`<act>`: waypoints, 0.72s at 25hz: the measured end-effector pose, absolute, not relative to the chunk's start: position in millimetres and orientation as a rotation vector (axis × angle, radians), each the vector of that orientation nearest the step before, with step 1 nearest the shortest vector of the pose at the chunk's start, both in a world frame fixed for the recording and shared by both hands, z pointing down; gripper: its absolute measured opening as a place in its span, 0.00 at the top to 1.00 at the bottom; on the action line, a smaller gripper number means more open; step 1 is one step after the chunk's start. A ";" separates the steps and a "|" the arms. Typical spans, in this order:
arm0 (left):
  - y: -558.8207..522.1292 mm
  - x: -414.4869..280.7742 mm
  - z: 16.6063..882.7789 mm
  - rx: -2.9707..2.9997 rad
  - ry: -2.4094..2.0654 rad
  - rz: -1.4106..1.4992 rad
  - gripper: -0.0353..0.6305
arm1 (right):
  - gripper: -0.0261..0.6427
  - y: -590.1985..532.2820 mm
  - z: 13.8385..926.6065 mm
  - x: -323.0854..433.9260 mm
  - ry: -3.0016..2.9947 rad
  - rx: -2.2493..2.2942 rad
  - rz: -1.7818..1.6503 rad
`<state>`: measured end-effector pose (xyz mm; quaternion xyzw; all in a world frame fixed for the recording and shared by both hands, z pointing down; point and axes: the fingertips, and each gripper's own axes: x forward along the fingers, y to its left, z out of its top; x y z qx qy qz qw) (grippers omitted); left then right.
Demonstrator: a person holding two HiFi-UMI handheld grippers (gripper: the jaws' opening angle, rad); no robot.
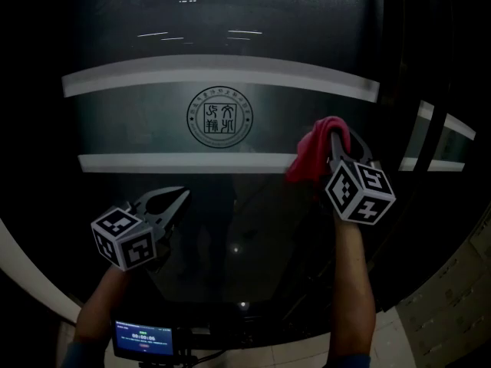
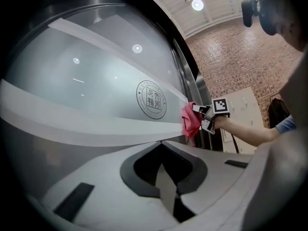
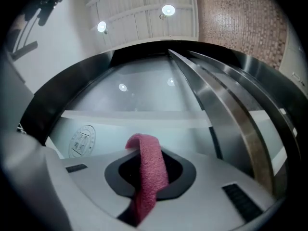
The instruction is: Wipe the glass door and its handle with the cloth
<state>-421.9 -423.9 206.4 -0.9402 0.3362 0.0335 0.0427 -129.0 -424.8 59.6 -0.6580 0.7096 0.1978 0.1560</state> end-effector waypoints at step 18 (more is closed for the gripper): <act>-399.8 -628.6 241.6 -2.704 1.431 0.061 0.93 | 0.92 -443.8 148.4 -626.0 2.670 -1.011 0.501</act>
